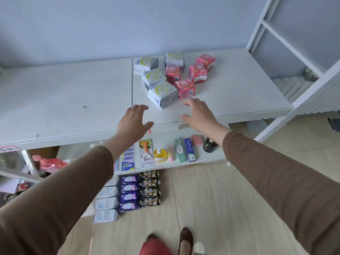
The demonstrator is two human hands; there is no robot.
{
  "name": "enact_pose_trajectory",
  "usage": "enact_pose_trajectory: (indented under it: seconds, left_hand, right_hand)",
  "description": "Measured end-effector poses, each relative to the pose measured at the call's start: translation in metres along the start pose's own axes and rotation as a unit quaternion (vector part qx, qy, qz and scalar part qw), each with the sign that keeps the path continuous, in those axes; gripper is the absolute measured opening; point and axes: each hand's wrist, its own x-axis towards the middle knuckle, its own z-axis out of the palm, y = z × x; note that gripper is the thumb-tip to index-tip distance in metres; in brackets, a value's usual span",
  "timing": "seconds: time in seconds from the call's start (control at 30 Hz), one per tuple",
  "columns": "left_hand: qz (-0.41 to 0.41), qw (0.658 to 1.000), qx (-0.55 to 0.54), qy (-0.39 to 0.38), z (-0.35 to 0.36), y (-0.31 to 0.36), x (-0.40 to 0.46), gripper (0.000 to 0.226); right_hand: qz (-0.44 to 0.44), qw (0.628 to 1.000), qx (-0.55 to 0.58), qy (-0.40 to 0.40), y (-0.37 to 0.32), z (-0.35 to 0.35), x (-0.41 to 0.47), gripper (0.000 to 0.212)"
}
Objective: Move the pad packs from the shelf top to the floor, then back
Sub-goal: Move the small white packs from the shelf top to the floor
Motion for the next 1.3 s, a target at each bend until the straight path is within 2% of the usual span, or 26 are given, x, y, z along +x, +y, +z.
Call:
enact_pose_trajectory:
  seconds: [0.23,0.37,0.5,0.63,0.77,0.93,1.07,1.2,1.3]
  left_hand:
    - [-0.024,0.999,-0.033,0.008,-0.004,-0.011,0.072,0.055]
    - [-0.049,0.997,-0.059,0.020,-0.007,-0.020,0.114,0.053]
    - [-0.111,0.990,-0.088,0.014,-0.007,-0.028,0.159,0.058]
    - [-0.187,0.972,-0.142,-0.023,-0.001,-0.032,0.207,0.078]
    - [-0.250,0.940,-0.220,-0.075,0.007,-0.034,0.243,0.097]
    - [-0.265,0.902,-0.274,-0.205,0.011,-0.042,0.264,0.090]
    - [-0.255,0.899,-0.295,-0.198,0.014,-0.045,0.264,0.086]
    - [-0.252,0.889,-0.327,-0.197,0.015,-0.039,0.257,0.083]
    - [-0.246,0.892,-0.332,-0.183,0.013,-0.037,0.248,0.066]
  right_hand:
    - [-0.005,0.999,0.047,0.006,-0.005,-0.005,0.087,0.055]
    - [-0.008,1.000,0.029,-0.004,-0.011,0.000,0.133,0.056]
    - [-0.014,0.997,0.040,-0.061,-0.014,0.003,0.169,0.069]
    - [-0.023,0.989,0.010,-0.149,-0.014,0.010,0.196,0.091]
    - [-0.065,0.972,-0.036,-0.221,-0.010,0.012,0.212,0.087]
    - [-0.125,0.944,-0.066,-0.300,-0.004,0.008,0.219,0.098]
    - [-0.164,0.928,-0.074,-0.325,-0.002,0.007,0.218,0.101]
    - [-0.160,0.921,-0.043,-0.352,-0.005,0.007,0.221,0.101]
    - [-0.182,0.919,-0.028,-0.350,-0.007,0.008,0.216,0.099]
